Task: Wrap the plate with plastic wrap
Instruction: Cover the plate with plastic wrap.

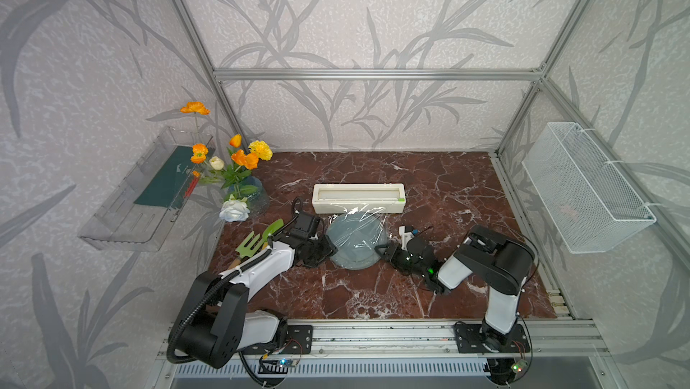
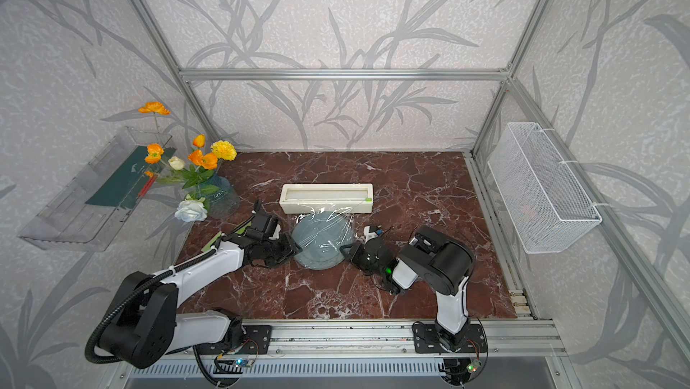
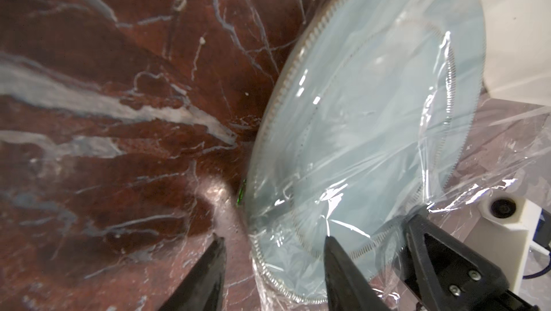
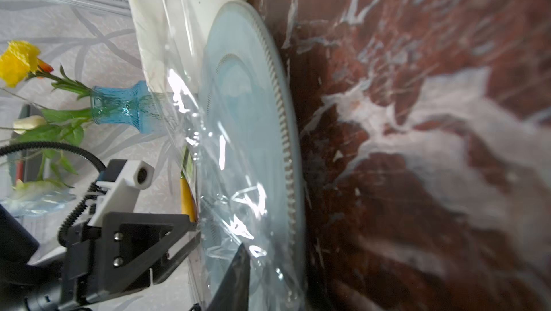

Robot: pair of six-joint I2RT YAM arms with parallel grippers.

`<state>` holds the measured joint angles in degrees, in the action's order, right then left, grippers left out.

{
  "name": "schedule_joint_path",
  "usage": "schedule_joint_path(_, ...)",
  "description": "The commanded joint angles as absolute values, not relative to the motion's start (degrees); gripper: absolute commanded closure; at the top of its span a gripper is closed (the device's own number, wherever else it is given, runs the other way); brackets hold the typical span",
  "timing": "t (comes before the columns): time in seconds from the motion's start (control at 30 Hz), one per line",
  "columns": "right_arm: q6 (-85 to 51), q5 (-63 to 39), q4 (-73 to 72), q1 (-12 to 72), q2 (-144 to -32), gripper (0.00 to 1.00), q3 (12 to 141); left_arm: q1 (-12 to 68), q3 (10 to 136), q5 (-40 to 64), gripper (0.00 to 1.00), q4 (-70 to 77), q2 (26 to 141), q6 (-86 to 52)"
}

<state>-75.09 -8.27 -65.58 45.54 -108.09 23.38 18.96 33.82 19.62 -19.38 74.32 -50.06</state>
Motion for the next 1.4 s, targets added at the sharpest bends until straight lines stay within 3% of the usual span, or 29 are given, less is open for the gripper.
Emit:
schedule_joint_path(0.0,-73.4,-10.7,-62.6,44.2,-106.5,0.63,20.8,18.6,35.5,19.3,0.48,-21.8,74.0,-48.4)
schedule_joint_path(0.13,-70.0,-13.6,-52.3,43.3,-99.4,0.53,19.3,18.5,35.5,19.6,0.50,-22.4,73.1,-48.4)
schedule_joint_path(0.37,-51.8,-11.2,-12.0,45.3,-78.8,0.52,25.9,18.5,33.5,20.3,0.57,-20.5,72.5,-49.4)
schedule_joint_path(0.57,-37.1,-9.5,5.5,49.7,-79.9,0.52,39.5,18.5,32.3,22.5,0.62,-16.6,73.9,-51.0)
schedule_joint_path(0.83,-22.3,-1.8,16.2,57.0,-89.7,0.52,52.8,18.5,32.3,21.9,0.63,-17.1,73.9,-50.3)
schedule_joint_path(1.37,-12.3,0.8,16.3,58.2,-96.4,0.46,57.8,18.5,32.4,21.9,0.64,-18.0,74.0,-49.8)
